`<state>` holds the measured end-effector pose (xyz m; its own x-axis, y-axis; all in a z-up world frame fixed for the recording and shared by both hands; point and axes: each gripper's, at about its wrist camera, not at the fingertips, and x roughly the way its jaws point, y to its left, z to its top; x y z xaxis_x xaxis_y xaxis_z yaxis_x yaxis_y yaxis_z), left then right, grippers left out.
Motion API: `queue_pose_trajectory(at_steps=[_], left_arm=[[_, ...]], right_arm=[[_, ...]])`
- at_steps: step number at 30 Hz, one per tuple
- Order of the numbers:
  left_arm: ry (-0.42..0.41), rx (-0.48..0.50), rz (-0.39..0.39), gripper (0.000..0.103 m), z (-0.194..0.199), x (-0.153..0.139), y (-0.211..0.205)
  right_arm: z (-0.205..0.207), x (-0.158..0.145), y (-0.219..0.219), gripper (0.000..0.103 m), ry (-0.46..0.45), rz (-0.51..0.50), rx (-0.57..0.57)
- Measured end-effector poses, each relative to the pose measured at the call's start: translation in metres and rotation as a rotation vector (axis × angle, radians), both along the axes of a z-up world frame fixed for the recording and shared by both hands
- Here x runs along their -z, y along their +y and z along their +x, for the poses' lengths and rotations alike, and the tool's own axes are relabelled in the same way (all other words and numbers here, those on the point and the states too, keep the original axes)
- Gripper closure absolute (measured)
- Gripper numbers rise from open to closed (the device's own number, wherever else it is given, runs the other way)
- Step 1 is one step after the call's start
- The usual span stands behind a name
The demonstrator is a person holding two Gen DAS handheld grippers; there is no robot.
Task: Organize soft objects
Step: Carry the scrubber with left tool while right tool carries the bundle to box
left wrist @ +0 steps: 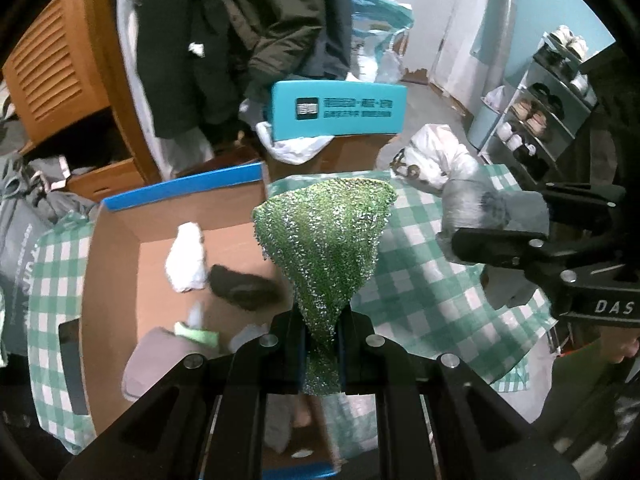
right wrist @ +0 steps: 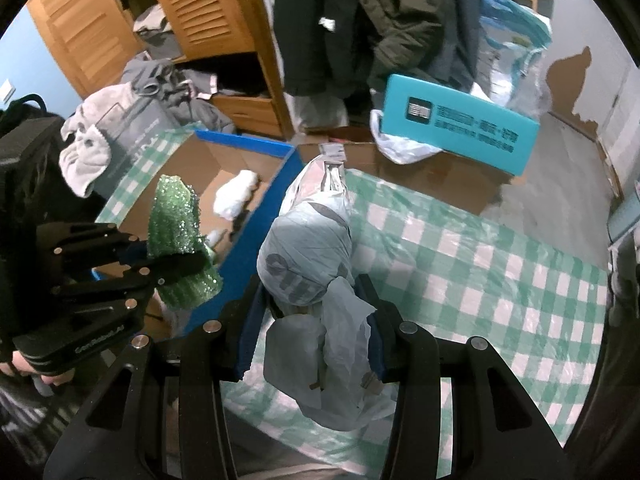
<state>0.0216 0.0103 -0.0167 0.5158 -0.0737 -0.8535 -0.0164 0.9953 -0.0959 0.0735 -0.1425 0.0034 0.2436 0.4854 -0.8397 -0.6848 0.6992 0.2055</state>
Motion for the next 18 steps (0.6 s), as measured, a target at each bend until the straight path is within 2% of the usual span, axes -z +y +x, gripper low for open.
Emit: queue_pose_trajectory(at_steps=[18], left_arm=[[0.040, -0.174, -0.028, 0.092, -0.027, 0.025, 0.089]], right_arm=[[-0.022, 0.004, 0.102, 0.059, 0.019, -0.028, -0.134]])
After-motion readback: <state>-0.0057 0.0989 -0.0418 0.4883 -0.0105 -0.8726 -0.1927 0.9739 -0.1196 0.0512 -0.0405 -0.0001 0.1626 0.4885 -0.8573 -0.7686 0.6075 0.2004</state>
